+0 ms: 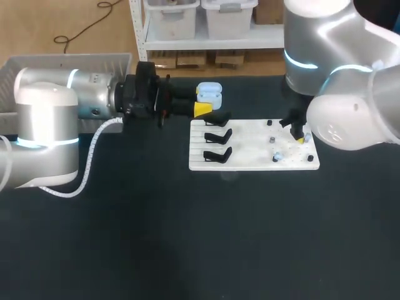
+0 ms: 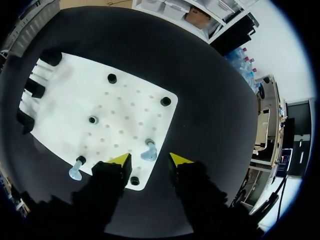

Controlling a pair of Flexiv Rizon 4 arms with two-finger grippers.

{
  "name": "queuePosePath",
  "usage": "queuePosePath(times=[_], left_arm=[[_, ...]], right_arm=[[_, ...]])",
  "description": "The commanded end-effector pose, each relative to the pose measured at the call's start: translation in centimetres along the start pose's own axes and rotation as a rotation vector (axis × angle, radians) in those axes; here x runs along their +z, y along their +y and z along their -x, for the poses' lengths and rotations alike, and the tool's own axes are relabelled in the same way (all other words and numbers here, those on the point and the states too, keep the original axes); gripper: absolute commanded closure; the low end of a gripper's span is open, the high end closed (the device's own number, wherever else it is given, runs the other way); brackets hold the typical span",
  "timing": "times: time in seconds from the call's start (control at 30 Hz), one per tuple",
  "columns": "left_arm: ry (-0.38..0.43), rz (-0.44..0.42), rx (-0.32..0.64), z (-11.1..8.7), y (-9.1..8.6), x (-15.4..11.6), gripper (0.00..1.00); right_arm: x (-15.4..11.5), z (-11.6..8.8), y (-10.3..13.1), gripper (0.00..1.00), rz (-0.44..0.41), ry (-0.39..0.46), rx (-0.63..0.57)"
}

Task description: Pick up each earbud case from the left stands, insert the matching earbuds, close the lid, and place the case in the box.

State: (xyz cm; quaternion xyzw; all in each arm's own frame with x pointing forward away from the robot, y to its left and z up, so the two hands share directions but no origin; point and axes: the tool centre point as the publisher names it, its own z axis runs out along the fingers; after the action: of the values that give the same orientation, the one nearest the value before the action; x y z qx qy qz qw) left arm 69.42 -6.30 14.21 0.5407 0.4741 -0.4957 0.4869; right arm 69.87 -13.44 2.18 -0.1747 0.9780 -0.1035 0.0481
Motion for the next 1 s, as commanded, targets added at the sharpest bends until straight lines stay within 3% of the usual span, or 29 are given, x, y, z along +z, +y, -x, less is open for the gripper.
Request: queuePosePath(times=[0.03, 1.0], left_arm=[[-0.001, 0.007, 0.003, -0.02, -0.17, 0.06, 1.00], [-0.001, 0.007, 0.003, -0.02, -0.17, 0.06, 1.00]], right_arm=[[0.21, -0.43, 0.02, 0.56, -0.010, -0.020, 0.005], [0.64, 0.13, 0.11, 0.71, -0.056, -0.055, -0.007]])
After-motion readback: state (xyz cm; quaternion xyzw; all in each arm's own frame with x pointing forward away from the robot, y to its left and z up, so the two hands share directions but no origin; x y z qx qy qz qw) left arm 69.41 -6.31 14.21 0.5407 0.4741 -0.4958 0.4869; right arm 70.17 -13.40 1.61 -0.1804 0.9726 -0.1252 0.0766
